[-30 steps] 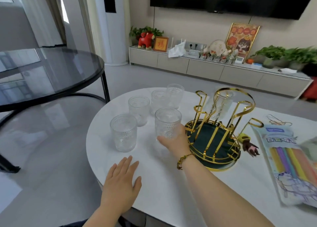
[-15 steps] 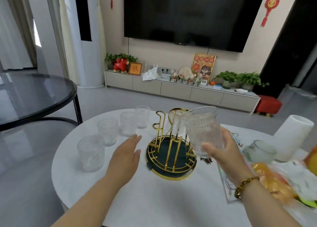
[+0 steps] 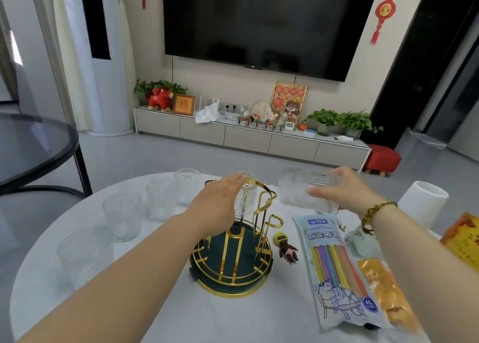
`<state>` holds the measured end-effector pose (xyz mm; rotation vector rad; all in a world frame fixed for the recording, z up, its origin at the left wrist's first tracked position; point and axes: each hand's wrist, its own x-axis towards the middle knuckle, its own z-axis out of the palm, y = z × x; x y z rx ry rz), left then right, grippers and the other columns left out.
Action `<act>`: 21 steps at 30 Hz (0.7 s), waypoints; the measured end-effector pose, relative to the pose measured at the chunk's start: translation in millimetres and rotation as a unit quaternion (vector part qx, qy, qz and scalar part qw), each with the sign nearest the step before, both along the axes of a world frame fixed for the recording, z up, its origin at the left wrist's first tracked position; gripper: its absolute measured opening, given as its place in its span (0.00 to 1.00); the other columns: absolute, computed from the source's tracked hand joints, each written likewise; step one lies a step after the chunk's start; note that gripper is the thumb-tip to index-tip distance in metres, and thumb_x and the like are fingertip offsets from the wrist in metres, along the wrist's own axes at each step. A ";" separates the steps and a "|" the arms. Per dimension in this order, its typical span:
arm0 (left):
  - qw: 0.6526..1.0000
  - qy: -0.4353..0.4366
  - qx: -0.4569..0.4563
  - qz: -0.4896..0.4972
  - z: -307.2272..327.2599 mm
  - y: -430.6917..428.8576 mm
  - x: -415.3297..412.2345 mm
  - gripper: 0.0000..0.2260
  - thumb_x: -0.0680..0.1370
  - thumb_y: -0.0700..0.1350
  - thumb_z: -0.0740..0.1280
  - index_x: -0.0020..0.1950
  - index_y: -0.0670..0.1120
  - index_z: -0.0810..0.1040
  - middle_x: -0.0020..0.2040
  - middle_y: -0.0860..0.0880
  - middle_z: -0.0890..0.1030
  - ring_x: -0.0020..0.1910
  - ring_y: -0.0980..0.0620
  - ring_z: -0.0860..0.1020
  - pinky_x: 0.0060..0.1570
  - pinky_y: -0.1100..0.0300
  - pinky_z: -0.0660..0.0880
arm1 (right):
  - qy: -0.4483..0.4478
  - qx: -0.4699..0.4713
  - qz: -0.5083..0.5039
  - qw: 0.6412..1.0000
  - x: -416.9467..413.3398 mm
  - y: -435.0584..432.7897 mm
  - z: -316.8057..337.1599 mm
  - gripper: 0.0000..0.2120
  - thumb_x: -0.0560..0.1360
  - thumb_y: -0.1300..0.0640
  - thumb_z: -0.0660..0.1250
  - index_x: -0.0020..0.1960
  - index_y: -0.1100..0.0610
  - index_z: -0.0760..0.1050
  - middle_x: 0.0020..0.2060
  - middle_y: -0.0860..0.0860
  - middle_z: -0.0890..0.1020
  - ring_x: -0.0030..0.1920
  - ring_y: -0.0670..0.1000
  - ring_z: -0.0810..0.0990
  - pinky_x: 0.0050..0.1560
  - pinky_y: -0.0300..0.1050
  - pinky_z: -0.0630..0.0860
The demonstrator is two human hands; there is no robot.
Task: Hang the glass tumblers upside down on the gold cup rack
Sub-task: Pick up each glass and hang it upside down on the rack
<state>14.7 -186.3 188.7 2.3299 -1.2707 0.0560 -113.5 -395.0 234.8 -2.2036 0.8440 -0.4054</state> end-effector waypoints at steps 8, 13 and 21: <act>0.999 0.037 -0.027 0.003 -10.6 -2.9 4.2 0.36 0.72 0.29 0.58 0.73 0.53 0.49 0.76 0.53 0.51 0.74 0.52 0.49 0.72 0.56 0.51 | 0.046 -0.079 0.062 0.994 47.6 -1.3 -2.6 0.38 0.63 0.50 0.74 0.65 0.57 0.57 0.65 0.57 0.68 0.53 0.52 0.68 0.49 0.43 0.66; 0.998 0.045 -0.033 0.002 -9.2 -3.5 5.5 0.36 0.72 0.28 0.60 0.72 0.53 0.49 0.76 0.54 0.51 0.74 0.53 0.49 0.72 0.56 0.51 | 0.085 -0.112 0.104 0.985 68.6 4.4 -9.4 0.38 0.62 0.51 0.74 0.65 0.57 0.58 0.65 0.56 0.68 0.60 0.55 0.69 0.50 0.43 0.66; 0.999 0.040 -0.034 0.001 -14.0 -4.4 7.5 0.37 0.72 0.27 0.60 0.72 0.53 0.48 0.76 0.54 0.49 0.75 0.53 0.48 0.72 0.57 0.50 | 0.135 -0.159 0.172 0.963 85.7 11.9 -29.9 0.38 0.63 0.52 0.74 0.67 0.55 0.59 0.66 0.56 0.67 0.66 0.57 0.62 0.66 0.54 0.63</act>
